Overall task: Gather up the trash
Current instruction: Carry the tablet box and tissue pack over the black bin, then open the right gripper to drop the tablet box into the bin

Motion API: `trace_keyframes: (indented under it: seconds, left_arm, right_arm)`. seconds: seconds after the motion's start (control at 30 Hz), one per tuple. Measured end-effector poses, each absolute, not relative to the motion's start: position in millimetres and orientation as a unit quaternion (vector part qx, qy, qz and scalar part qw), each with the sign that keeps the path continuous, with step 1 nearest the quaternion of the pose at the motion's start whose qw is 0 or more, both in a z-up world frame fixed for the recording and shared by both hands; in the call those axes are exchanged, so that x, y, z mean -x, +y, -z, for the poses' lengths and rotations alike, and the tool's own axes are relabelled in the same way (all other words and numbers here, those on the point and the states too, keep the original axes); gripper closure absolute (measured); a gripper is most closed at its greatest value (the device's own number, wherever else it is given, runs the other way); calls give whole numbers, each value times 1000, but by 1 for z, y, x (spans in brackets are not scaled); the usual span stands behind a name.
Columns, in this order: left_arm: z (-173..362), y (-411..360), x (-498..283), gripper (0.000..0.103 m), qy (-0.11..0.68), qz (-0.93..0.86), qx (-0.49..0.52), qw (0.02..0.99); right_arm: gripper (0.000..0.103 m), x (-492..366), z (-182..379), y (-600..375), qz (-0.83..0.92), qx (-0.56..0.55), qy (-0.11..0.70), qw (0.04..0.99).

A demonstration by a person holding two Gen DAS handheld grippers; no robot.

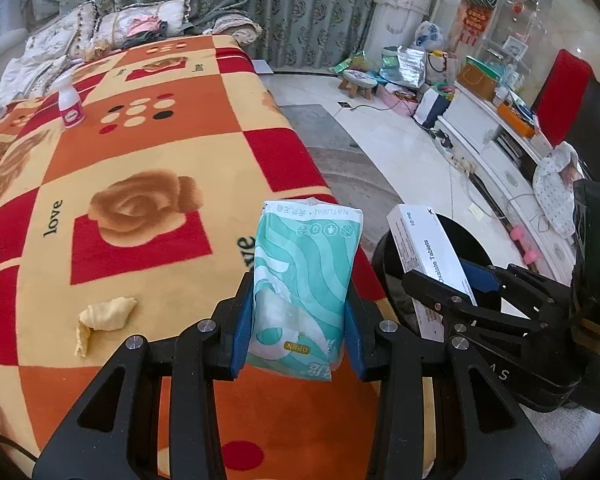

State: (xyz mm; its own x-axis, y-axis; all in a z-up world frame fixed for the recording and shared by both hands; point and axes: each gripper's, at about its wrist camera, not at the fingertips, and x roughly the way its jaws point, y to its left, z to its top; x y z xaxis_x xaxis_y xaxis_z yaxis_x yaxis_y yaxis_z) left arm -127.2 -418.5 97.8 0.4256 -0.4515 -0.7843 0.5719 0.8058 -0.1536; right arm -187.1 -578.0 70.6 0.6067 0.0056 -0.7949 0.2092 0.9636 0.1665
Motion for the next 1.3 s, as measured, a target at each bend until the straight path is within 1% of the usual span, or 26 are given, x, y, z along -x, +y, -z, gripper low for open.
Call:
trace_keyframes:
  seconds: [0.63,1.17,1.3]
  left_arm:
    - [-93,-441,135,66,451,328,-73,827]
    - [-87,-465,142,66,460,354,-73,811]
    - [-85,-479,145,66,462,366,-75,804]
  right_arm:
    - [58,202,-69,-601,80,-133,441,884]
    - [57,216,-58,-628,106,-163,447,873]
    - [55,223,-56,-640,122,-168,448,870]
